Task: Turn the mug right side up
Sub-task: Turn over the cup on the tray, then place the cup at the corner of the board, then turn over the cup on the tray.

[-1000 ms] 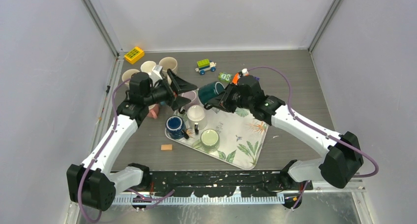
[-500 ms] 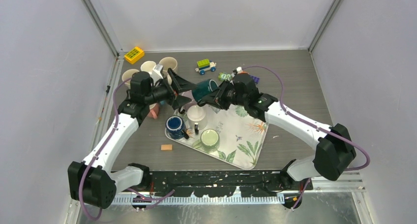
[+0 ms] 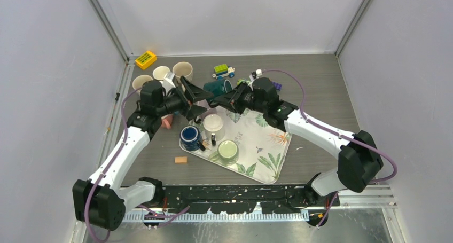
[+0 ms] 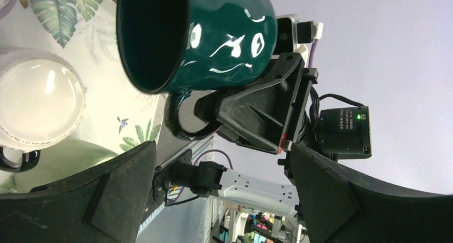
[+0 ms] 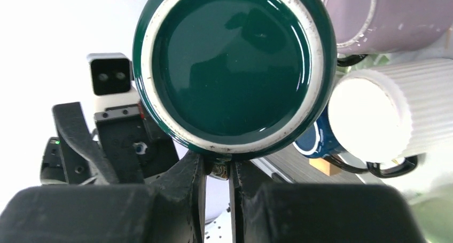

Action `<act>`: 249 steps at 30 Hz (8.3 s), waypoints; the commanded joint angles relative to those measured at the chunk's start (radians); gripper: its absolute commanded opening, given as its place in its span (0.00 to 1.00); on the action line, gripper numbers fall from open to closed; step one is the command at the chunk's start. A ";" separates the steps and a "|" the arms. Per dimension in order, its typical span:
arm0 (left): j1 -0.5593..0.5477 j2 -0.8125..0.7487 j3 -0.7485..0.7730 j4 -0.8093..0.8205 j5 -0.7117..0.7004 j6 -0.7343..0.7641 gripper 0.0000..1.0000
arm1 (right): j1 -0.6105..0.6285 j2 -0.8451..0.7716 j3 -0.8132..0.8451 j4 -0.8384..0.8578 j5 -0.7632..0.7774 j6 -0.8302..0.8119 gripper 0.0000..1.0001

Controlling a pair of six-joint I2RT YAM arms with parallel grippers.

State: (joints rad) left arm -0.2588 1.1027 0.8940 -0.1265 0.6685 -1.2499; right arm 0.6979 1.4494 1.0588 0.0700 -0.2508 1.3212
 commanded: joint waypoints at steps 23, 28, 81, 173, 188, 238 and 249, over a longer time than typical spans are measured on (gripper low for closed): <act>0.019 -0.050 -0.153 0.347 -0.170 -0.420 0.69 | 0.032 -0.029 -0.094 0.521 0.083 0.134 0.01; 0.019 -0.033 -0.155 0.377 -0.183 -0.457 0.59 | 0.041 -0.027 -0.096 0.547 0.087 0.138 0.01; 0.000 0.033 -0.133 0.482 -0.129 -0.505 0.09 | 0.077 0.093 -0.046 0.663 -0.010 0.188 0.01; 0.110 -0.171 -0.342 -0.366 -1.268 0.328 0.54 | 0.046 -0.182 0.013 -0.480 0.198 -0.655 1.00; 0.110 -0.386 -0.185 -0.627 -1.082 0.442 0.84 | 0.201 -0.154 0.046 -0.581 0.414 -0.680 1.00; -0.756 0.114 -0.092 -0.248 -0.574 0.902 0.94 | -0.032 -0.439 -0.242 -0.679 0.534 -0.510 1.00; -0.786 0.241 -0.020 -0.171 -0.571 0.830 0.76 | -0.062 -0.467 -0.271 -0.679 0.525 -0.510 1.00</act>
State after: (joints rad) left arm -1.0195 1.2888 0.8028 -0.3775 0.0906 -0.3931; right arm 0.6472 1.0088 0.7979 -0.6254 0.2718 0.8181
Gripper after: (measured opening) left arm 0.797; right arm 0.996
